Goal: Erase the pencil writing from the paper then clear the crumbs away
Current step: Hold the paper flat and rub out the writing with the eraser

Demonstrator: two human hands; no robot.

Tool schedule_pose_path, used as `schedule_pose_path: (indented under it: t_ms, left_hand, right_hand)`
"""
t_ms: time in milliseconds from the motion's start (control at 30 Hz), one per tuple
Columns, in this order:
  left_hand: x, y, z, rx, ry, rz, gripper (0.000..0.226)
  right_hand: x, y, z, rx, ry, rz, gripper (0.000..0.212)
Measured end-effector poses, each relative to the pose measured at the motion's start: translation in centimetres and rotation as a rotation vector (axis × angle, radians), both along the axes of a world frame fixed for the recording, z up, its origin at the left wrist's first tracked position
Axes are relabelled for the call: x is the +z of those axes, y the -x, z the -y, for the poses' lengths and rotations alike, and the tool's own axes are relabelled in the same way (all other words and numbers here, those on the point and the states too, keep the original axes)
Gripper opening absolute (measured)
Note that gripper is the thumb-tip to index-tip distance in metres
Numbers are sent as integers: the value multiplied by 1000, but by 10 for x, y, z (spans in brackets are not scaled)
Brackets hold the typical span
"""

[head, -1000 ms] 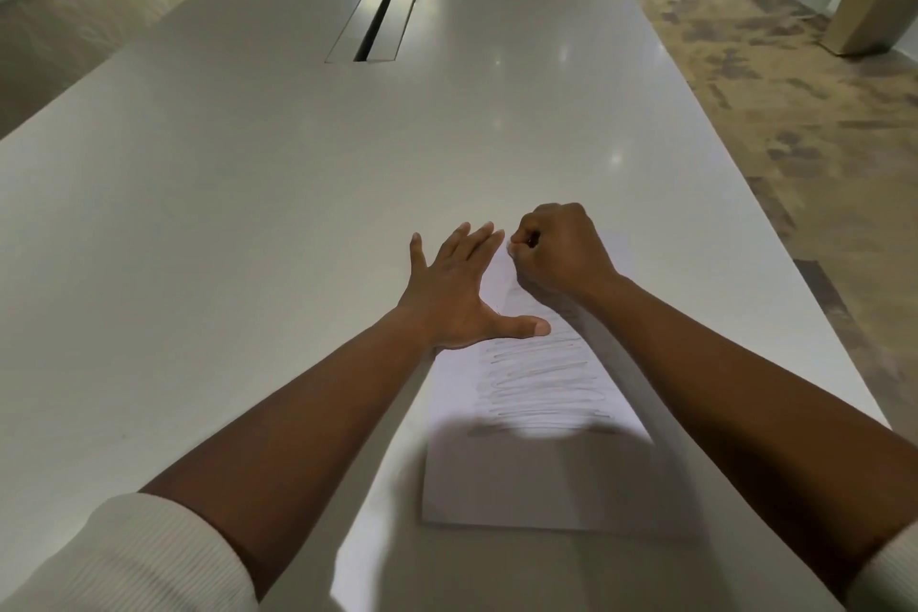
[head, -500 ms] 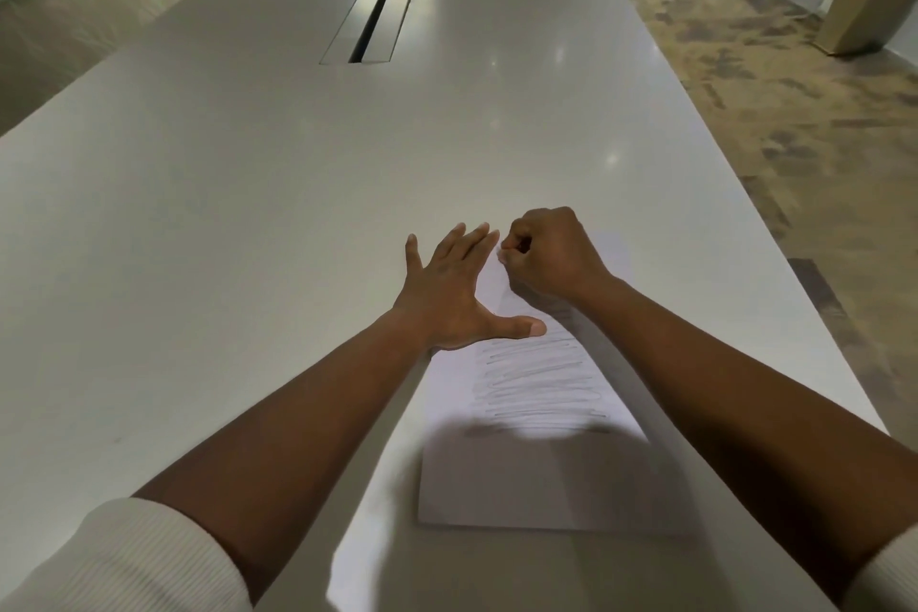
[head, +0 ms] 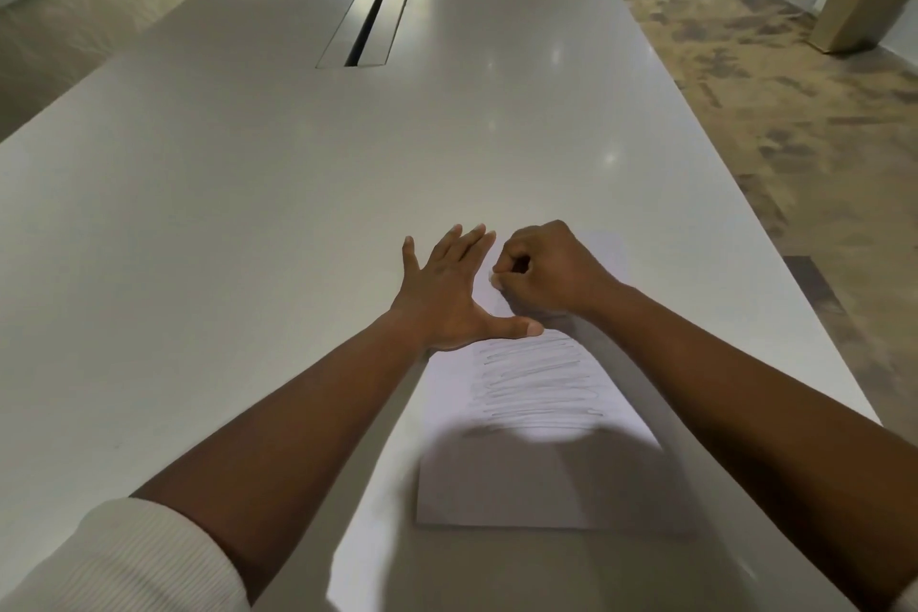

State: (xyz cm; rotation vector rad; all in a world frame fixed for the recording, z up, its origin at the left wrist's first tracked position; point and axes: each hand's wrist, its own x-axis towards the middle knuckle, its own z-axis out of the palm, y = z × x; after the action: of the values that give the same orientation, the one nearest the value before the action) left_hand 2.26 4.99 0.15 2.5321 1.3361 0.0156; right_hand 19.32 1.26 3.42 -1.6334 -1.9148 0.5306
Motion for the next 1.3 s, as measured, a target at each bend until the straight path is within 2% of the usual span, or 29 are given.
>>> schedule_pose_path:
  t_ms: [67, 133, 300, 400, 500, 567, 733, 833, 967, 1167, 1233, 1300]
  left_hand:
    - [0, 0, 0, 1, 7, 2, 144]
    - [0, 0, 0, 4, 10, 7, 142]
    - [0, 1, 0, 5, 8, 8, 140]
    - [0, 0, -1, -1, 1, 4, 141]
    - [1, 0, -1, -7, -5, -20, 141]
    - [1, 0, 0, 1, 3, -8, 141]
    - [0, 0, -1, 3, 3, 4, 141]
    - [0, -1, -2, -2, -7, -6, 143]
    - [2, 0, -1, 3, 7, -16, 143]
    - [0, 0, -1, 0, -4, -9, 142]
    - [0, -1, -2, 4, 2, -15, 143]
    - [0, -1, -3, -6, 3, -33, 138]
  right_hand:
    - [3, -6, 3, 73, 86, -6, 9]
    - [6, -13, 0, 39, 110, 29, 10]
    - [6, -13, -18, -159, -46, 135, 14]
    - [2, 4, -9, -59, -51, 72, 16]
    - [2, 5, 1, 65, 90, -25, 16]
    - [6, -3, -3, 56, 152, -2, 13]
    - [11, -6, -15, -90, 80, -4, 7]
    - [8, 5, -5, -9, 105, -24, 11]
    - [17, -2, -4, 137, 297, 25, 10]
    - [13, 1, -13, -11, 74, 39, 10]
    - [10, 10, -3, 36, 30, 18, 16]
    - [12, 12, 4, 153, 85, 18, 21]
